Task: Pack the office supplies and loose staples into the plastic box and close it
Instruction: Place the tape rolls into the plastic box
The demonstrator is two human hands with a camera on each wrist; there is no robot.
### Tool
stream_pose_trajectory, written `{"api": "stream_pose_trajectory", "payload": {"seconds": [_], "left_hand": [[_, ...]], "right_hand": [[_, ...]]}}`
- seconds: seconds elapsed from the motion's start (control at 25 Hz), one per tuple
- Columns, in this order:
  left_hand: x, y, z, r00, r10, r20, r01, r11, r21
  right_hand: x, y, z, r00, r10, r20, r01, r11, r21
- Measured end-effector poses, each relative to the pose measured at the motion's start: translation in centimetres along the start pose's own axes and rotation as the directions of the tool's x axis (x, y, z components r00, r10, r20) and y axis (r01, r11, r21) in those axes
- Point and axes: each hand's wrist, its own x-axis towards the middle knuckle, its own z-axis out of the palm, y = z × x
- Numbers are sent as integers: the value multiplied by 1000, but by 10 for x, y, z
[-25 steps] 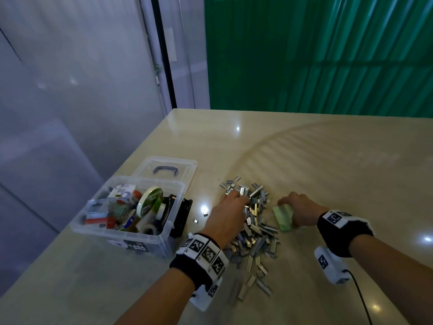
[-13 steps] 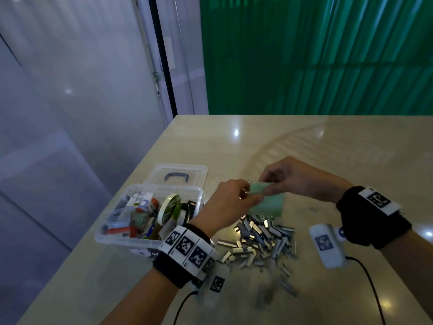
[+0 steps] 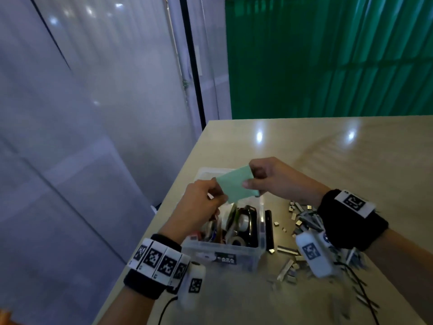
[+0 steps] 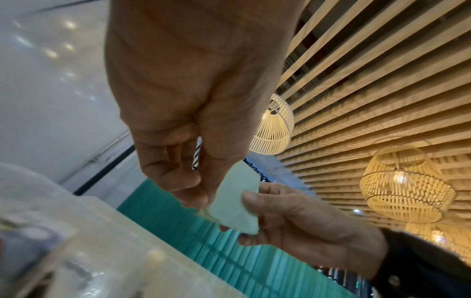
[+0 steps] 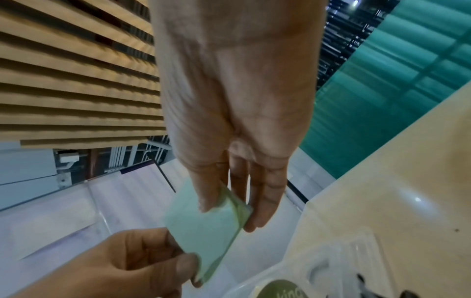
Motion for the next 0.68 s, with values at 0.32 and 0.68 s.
{"api": "stream_pose_trajectory", "payload": {"seconds": [0.32, 0.68], "left_hand": [[-1, -79, -27, 986, -109, -127, 127, 981, 145], [6, -107, -23, 992, -103, -76, 120, 954, 276]], "right_hand": [[48, -16, 53, 999, 8, -52, -19, 976, -218], [74, -11, 97, 999, 21, 30, -9, 929, -370]]}}
